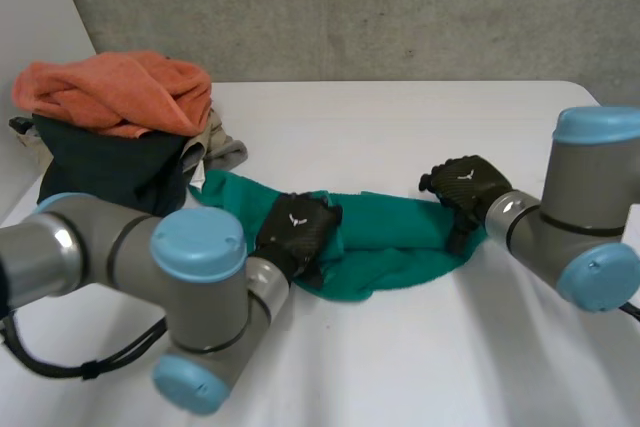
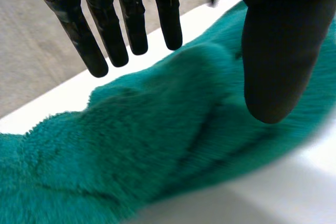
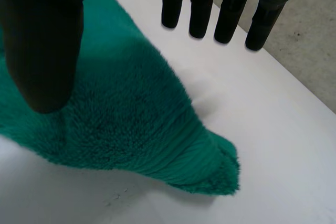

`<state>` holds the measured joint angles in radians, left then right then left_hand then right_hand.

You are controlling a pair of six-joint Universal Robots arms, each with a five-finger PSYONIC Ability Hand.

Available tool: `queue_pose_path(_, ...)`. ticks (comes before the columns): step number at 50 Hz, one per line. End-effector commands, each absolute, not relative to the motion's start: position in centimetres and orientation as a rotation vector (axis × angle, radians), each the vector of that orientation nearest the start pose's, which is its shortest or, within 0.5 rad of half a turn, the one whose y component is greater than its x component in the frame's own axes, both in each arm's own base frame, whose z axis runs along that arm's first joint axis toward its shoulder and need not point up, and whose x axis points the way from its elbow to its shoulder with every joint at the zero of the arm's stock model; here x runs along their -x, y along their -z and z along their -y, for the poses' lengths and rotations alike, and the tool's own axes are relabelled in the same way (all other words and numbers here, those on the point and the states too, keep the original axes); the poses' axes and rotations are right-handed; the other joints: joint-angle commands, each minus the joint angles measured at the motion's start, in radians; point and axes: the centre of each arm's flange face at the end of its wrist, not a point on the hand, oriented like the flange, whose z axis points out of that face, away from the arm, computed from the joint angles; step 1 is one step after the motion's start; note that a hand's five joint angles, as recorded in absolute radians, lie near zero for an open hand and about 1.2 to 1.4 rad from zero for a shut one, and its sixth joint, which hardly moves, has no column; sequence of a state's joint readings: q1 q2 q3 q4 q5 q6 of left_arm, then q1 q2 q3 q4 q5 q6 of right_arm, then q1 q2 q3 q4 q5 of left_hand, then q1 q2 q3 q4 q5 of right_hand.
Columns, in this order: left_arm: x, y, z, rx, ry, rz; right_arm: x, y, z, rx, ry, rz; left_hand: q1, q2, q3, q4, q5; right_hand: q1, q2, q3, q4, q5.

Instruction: Fold the laundry.

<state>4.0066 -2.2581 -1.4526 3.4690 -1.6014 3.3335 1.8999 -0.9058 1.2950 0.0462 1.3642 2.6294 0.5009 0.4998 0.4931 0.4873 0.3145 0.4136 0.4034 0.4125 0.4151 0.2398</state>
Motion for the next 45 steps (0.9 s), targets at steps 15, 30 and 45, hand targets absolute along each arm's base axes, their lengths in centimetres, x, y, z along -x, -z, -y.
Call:
queue_pose_path(15,32.3,-21.4,27.4,-0.73,2.322,-2.255,-24.1,-24.1,32.9,1.084,2.062,-2.154,0.895,0.897,0.903,0.909,0.907,0.983,0.993,0.984,0.981,0.982)
queue_pose_path(30,27.1,-24.0,26.9,-0.844,2.098,-2.55,-20.1,-26.8,28.8,1.636,1.845,-2.278,0.895,0.897,0.903,0.909,0.907,0.983,0.993,0.984,0.981,0.982)
queue_pose_path(45,31.1,-26.2,38.0,-0.786,2.484,-2.011,-21.7,-27.8,35.9,1.481,2.329,-2.198,0.895,0.897,0.903,0.909,0.907,0.983,0.993,0.984,0.981,0.982)
